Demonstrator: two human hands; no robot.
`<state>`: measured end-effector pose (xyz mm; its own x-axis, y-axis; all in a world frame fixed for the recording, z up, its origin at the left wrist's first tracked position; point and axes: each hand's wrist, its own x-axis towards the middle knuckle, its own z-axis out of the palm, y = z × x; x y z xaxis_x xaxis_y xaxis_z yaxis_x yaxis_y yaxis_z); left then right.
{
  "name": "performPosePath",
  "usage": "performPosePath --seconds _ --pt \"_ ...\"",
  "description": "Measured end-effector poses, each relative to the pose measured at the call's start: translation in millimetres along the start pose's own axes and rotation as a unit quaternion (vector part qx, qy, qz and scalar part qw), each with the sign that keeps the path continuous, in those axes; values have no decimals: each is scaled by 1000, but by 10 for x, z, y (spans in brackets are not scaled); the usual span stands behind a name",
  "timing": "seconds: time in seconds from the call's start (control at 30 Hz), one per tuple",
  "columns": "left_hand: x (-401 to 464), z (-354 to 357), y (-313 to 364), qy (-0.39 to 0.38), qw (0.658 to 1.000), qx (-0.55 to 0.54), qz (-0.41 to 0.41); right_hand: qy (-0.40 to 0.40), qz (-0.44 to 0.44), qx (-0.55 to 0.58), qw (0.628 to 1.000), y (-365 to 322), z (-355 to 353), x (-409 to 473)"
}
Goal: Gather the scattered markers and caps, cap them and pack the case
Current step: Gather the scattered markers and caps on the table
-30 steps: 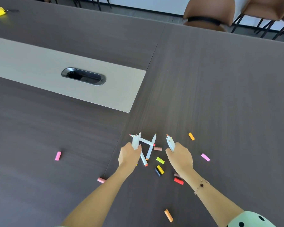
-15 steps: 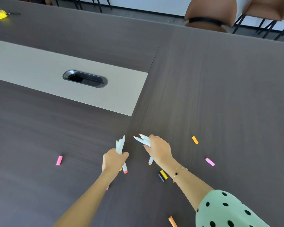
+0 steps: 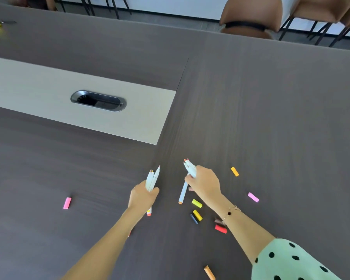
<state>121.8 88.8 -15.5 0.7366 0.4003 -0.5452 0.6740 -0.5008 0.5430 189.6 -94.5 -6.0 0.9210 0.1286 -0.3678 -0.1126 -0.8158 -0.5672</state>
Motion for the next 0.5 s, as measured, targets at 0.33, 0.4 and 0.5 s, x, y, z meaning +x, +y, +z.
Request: performPosePath --seconds 0.33,0.4,0.5 --pt "-63 646 629 -75 994 71 44 20 165 177 970 1121 -372 -427" --pt "-63 692 661 -68 993 88 28 20 174 170 970 1250 -392 -514" --pt "-84 685 666 -37 993 111 4 15 169 171 971 1365 -424 -618"
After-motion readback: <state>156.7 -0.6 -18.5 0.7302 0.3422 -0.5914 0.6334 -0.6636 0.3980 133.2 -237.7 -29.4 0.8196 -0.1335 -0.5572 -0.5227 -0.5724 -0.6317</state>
